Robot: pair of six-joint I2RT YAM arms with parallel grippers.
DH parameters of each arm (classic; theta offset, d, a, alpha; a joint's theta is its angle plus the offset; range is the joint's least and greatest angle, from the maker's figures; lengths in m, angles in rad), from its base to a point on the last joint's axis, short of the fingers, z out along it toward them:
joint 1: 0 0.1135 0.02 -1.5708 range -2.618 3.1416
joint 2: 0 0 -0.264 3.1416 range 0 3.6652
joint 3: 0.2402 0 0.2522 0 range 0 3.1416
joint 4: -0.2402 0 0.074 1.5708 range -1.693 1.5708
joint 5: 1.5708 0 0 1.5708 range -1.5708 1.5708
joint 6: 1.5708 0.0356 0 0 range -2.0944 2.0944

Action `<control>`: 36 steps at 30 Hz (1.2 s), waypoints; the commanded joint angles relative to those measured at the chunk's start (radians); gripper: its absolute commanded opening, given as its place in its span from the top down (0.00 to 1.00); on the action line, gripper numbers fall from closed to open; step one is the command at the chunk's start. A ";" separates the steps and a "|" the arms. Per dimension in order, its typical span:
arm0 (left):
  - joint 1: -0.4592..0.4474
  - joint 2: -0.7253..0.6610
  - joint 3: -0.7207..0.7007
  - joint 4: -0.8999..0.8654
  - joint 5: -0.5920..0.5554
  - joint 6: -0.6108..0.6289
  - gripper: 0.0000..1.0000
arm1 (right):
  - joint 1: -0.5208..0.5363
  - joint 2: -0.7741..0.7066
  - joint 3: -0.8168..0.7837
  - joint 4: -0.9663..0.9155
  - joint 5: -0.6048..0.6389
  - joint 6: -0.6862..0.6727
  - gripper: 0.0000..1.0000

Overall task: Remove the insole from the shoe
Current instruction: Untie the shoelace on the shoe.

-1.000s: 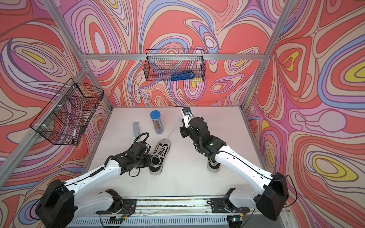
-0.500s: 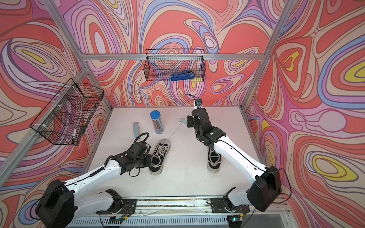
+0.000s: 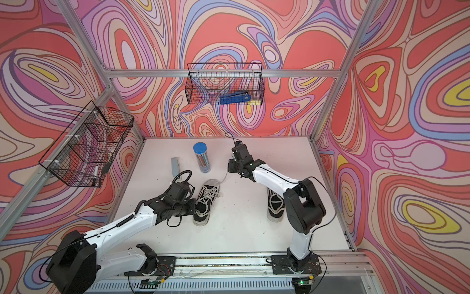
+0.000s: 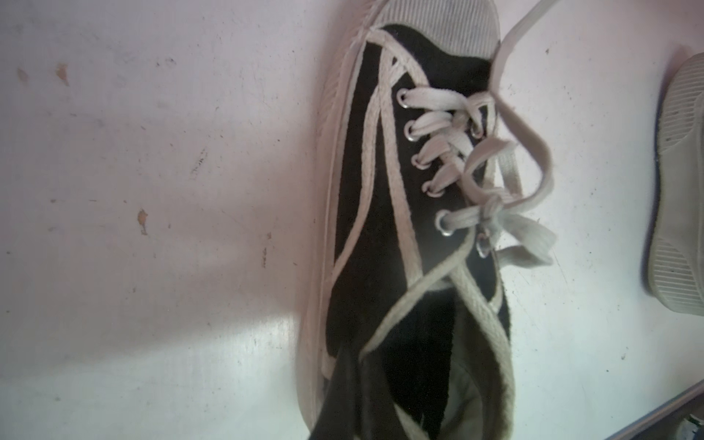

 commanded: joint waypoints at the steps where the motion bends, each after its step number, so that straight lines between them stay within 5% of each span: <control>1: 0.003 -0.003 0.010 0.032 0.036 -0.035 1.00 | -0.001 0.059 -0.014 0.027 -0.091 0.033 0.84; 6: 0.002 -0.016 -0.004 0.030 0.028 -0.053 1.00 | -0.003 0.037 -0.063 0.000 -0.090 0.037 0.51; 11: 0.002 -0.031 -0.015 0.039 0.024 -0.072 1.00 | -0.003 -0.145 -0.135 -0.117 -0.008 -0.022 0.37; 19: 0.002 -0.036 -0.017 0.049 0.024 -0.066 1.00 | 0.165 -0.420 -0.284 -0.128 -0.076 -0.145 0.49; 24: 0.003 -0.033 -0.014 0.047 0.014 -0.062 1.00 | 0.284 -0.311 -0.271 -0.029 -0.166 -0.146 0.55; 36: 0.002 -0.014 0.004 0.044 0.014 -0.051 1.00 | 0.300 -0.135 -0.235 0.075 -0.240 -0.145 0.57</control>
